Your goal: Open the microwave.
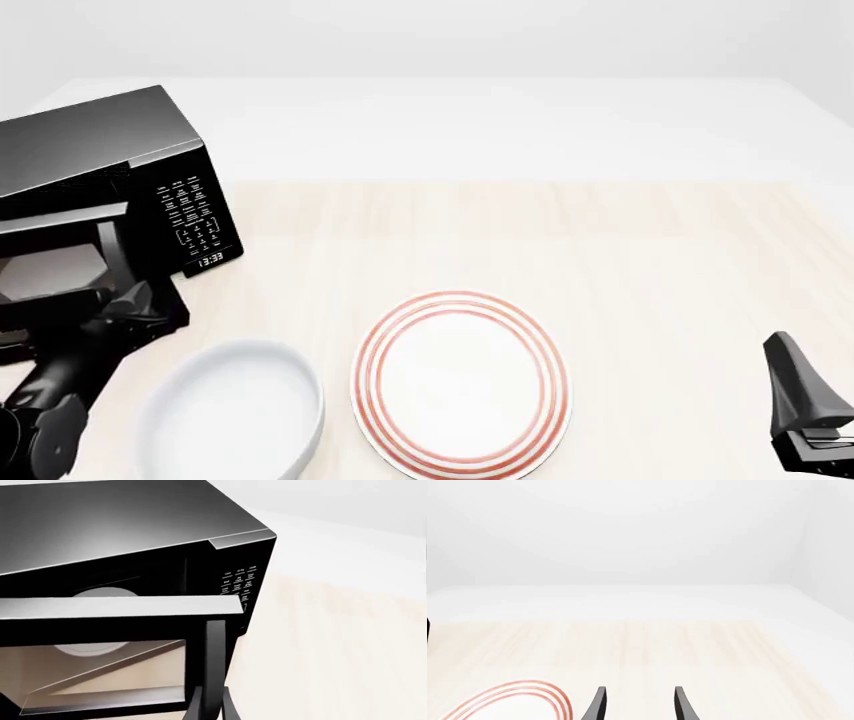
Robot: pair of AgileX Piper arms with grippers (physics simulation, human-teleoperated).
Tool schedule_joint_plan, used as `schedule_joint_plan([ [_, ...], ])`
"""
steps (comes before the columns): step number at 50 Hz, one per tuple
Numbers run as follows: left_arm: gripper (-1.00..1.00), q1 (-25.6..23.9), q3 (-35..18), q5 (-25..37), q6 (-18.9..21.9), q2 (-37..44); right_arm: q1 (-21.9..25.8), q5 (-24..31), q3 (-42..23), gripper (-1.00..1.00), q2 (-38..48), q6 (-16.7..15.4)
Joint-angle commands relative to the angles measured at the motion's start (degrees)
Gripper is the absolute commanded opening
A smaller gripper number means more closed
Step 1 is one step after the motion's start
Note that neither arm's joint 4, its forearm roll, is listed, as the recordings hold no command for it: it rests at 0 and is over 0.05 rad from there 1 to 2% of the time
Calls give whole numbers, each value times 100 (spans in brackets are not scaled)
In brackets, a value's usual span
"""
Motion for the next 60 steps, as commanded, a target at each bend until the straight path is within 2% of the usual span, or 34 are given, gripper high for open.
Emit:
schedule_joint_plan([
  [1,-100,-152,14,-195,-38,-194,0,0,0,100,0,0],
  [60,-100,-120,617,-193,1,-856,-1,0,0,100,0,0],
])
